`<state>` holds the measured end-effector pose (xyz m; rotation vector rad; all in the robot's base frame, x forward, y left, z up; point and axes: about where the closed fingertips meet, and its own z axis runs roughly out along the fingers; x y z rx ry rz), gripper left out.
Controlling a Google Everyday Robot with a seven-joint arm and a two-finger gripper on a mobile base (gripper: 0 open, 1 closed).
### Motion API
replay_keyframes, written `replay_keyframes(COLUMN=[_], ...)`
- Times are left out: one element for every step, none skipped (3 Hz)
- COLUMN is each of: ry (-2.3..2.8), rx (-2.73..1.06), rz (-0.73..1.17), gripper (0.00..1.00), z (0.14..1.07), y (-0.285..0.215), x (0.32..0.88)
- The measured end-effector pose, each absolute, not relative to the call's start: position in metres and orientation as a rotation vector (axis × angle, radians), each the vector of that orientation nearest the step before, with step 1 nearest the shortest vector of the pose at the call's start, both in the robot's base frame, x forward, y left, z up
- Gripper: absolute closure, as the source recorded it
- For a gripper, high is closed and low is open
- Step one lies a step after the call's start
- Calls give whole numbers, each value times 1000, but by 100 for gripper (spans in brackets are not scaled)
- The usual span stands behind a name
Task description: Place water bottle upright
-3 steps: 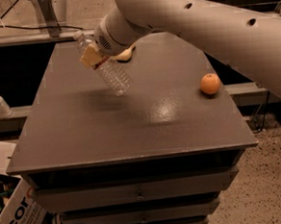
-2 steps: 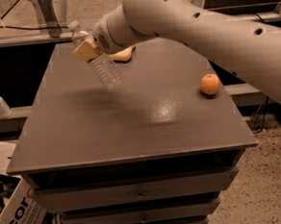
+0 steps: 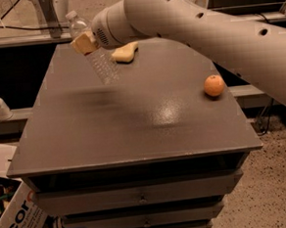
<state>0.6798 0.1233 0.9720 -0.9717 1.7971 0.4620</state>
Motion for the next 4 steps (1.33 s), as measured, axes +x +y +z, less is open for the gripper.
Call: replay_keyframes(ry=[1790,1732,1659,1579], rx=[-914,-838,-807,-821], rz=[510,602,682,734], gripper=[100,100,100,100], z=[969,970,971,973], y=[122,133,144,151], x=[680,685,692,699])
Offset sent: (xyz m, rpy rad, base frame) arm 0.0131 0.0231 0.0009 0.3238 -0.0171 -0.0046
